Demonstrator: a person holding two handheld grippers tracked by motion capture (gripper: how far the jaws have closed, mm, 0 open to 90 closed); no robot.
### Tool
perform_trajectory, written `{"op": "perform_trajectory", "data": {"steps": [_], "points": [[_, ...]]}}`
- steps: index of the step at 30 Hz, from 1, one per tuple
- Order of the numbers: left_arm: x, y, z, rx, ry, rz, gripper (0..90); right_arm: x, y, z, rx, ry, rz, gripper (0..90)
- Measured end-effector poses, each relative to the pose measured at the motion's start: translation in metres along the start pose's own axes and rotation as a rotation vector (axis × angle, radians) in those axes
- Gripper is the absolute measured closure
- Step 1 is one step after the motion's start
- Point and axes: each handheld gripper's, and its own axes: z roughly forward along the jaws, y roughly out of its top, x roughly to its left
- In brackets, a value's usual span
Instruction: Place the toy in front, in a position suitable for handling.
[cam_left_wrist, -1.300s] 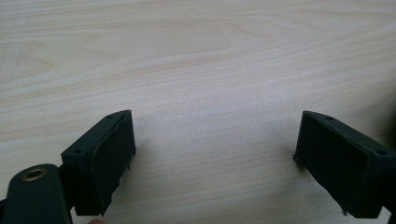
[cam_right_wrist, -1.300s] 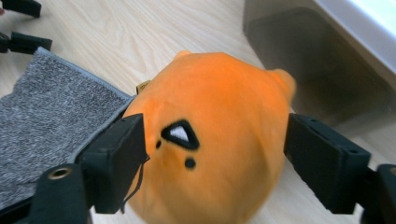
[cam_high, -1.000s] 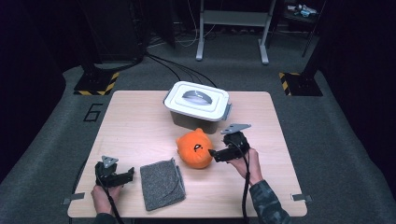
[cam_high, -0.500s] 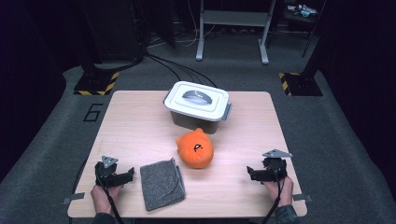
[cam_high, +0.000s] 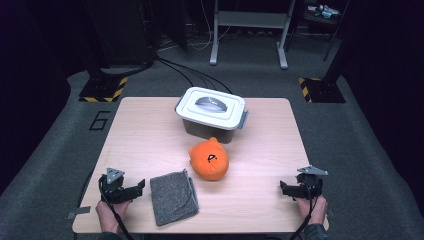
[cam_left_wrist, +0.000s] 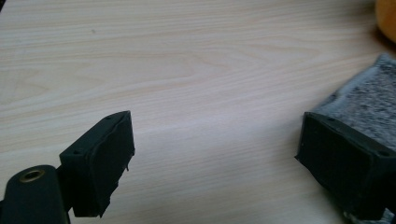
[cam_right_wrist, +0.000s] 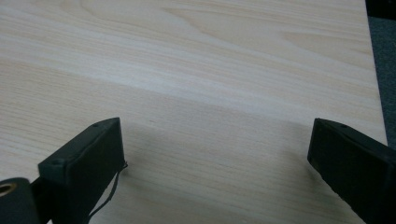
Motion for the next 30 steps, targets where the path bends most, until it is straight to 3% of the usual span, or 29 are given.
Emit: {"op": "perform_trajectory", "data": {"steps": [1,10,14,15,19,22,24,26,30], "points": [[0.0,0.0,0.0,0.0,0.0,0.0,11.0,0.0,0.0,0.0,0.0,0.0,0.0,3.1],[-0.042,0.004,0.001,0.013,-0.096,0.065,11.0,-0.006,-0.004,0.002,-0.021,-0.013,-0.001,2.4],[-0.061,0.006,0.003,0.049,-0.154,0.109,10.9,-0.005,-0.005,0.002,-0.03,-0.014,0.005,2.6],[-0.061,0.006,0.003,0.049,-0.154,0.109,11.0,-0.005,-0.005,0.002,-0.03,-0.014,0.005,2.6],[-0.084,0.005,0.013,0.1,-0.191,0.152,10.9,-0.005,-0.006,0.002,-0.035,-0.018,0.001,2.6],[-0.096,0.004,0.021,0.156,-0.18,0.205,10.9,-0.005,-0.006,0.002,-0.036,-0.017,0.001,2.6],[-0.1,0.002,0.026,0.196,-0.148,0.223,11.4,-0.005,-0.006,0.002,-0.039,-0.018,-0.002,2.9],[-0.1,0.0,0.03,0.216,-0.144,0.217,12.3,-0.005,-0.006,0.002,-0.039,-0.017,-0.001,2.9],[-0.1,-0.003,0.029,0.209,-0.141,0.209,16.6,-0.005,-0.006,0.002,-0.04,-0.018,0.001,2.9]]}}
